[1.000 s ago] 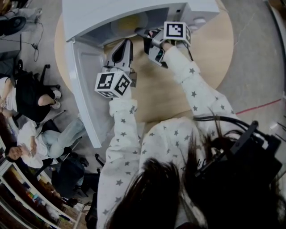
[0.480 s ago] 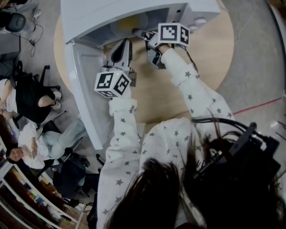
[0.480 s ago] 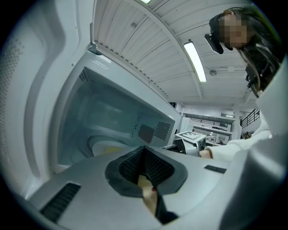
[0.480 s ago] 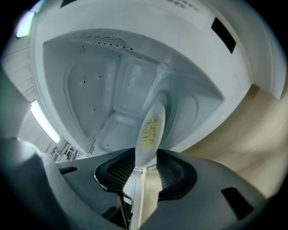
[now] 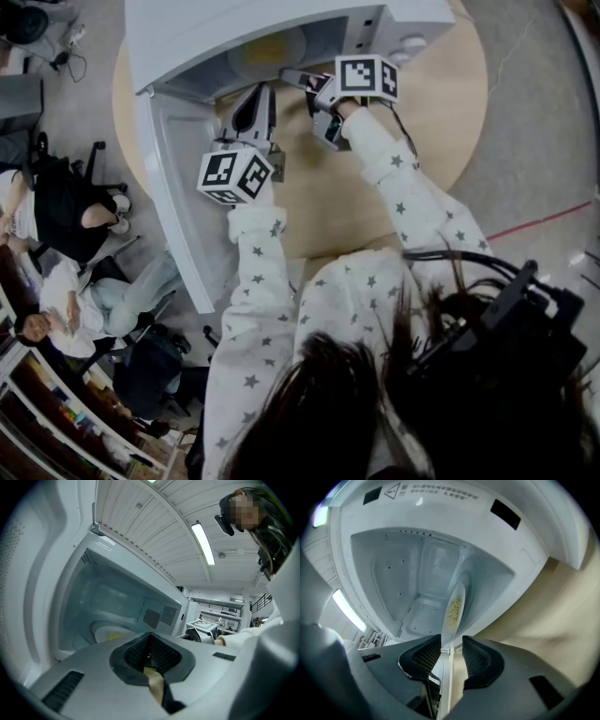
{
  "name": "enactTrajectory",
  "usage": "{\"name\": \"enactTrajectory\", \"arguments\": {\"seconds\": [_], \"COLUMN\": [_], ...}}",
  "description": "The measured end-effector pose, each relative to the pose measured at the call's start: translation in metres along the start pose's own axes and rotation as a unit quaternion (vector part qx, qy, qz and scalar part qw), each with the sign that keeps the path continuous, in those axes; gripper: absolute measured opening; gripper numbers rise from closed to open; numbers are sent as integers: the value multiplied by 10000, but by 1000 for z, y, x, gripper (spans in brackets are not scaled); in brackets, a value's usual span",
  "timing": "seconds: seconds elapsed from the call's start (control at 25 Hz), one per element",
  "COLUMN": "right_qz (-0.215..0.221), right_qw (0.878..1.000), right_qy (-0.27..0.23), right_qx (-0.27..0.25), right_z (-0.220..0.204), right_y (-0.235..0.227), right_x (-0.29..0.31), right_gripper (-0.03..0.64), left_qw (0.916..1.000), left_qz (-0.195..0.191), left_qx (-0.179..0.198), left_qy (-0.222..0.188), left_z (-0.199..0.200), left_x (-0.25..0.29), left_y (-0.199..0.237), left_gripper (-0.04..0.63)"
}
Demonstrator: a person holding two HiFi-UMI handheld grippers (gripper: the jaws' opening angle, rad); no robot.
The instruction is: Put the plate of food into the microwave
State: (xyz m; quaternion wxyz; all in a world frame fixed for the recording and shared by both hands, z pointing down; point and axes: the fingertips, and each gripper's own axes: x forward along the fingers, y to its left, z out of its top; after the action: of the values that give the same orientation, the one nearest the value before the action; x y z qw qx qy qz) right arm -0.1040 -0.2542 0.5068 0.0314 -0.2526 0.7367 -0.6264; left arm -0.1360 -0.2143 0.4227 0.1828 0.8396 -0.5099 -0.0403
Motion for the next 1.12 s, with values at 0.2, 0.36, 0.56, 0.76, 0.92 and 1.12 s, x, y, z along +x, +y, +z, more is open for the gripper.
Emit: {"name": "enactTrajectory", "arguments": {"seconds": [0.2, 0.36, 0.56, 0.76, 0.92, 1.12], "right_qz": [263, 798, 992, 1052, 1302, 1260], "right_qw": [9993, 9957, 9932, 9925, 9893, 9894], "right_qy": [153, 241, 186, 197, 178, 263], "right_qx": [-235, -413, -581, -585, -626, -672], "right_z": [-6, -13, -19, -27, -33, -45], "right_y": [18, 45, 65, 77, 88, 100], "right_x": [-9, -19, -37, -53, -63, -85], "right_gripper": [132, 130, 21, 18, 18, 18], "left_qw": [10000, 10000, 9998, 9996, 9993, 9989], "left_qz": [5, 10, 80, 105, 99, 32], "left_qx": [11, 33, 80, 155, 213, 324], "left_qy": [-37, -68, -134, -221, -277, -348], "left_z": [3, 4, 5, 11, 18, 27], "left_x": [-3, -9, -23, -33, -41, -53], "left_y": [-8, -17, -25, -37, -47, -65], "left_gripper": [2, 2, 2, 2, 2, 2]}}
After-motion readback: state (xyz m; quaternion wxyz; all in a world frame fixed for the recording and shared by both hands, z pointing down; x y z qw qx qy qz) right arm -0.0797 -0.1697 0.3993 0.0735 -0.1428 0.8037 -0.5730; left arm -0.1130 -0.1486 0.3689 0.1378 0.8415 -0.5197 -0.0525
